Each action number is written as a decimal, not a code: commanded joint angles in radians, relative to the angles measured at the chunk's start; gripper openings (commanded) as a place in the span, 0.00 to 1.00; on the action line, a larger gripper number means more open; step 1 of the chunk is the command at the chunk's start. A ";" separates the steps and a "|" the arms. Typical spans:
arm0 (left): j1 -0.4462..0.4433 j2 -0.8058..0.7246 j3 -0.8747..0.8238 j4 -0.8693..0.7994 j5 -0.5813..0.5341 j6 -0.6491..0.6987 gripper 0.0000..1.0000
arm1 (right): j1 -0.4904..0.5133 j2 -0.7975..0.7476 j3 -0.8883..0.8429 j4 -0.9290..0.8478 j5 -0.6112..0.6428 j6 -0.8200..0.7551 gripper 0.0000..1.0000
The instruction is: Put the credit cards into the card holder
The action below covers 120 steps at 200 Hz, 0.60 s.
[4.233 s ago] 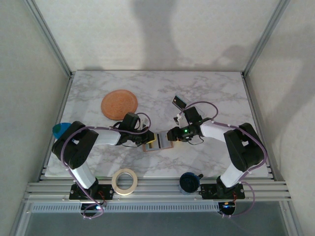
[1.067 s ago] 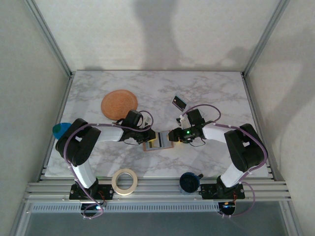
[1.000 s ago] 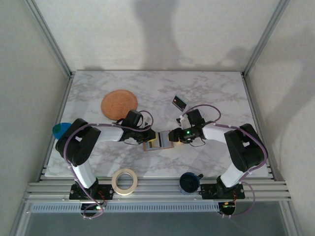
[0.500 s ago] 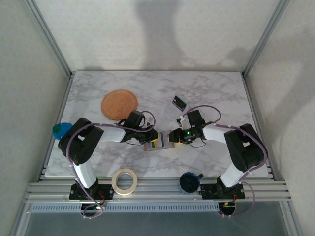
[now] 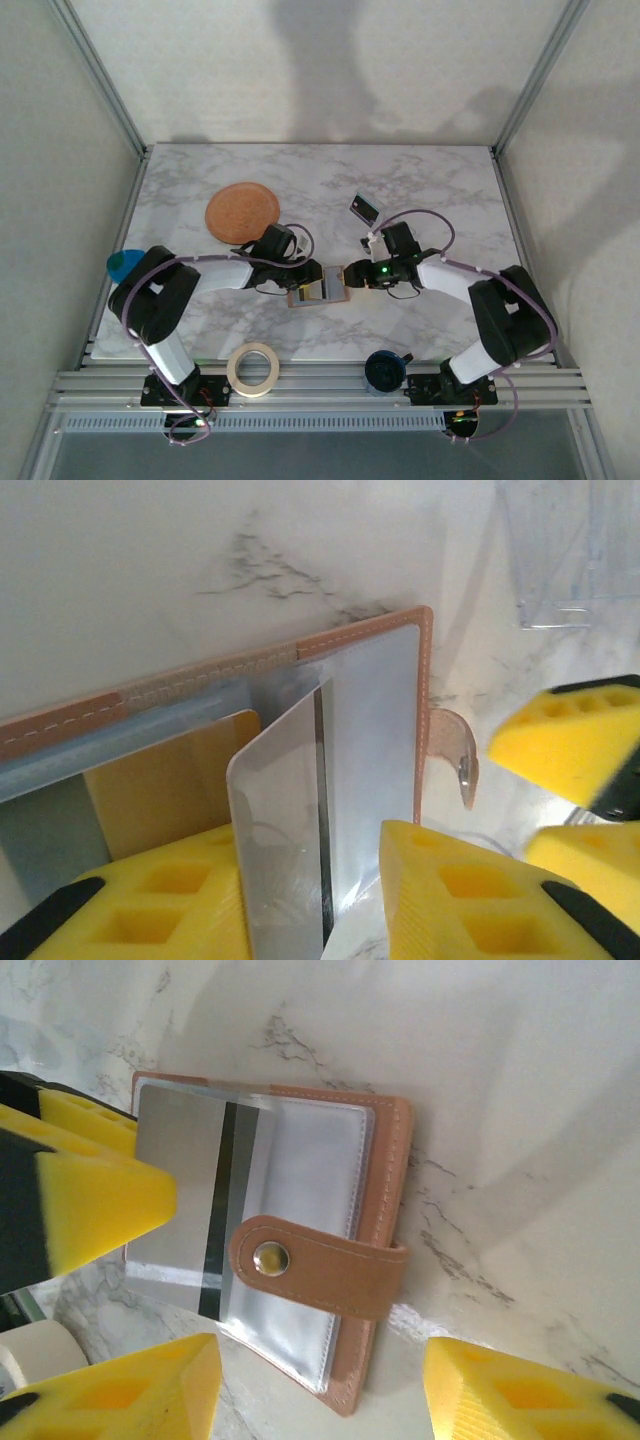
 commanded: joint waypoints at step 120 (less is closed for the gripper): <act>0.041 -0.183 -0.109 -0.104 -0.192 0.011 0.39 | 0.284 -0.017 0.115 -0.109 0.460 0.052 0.74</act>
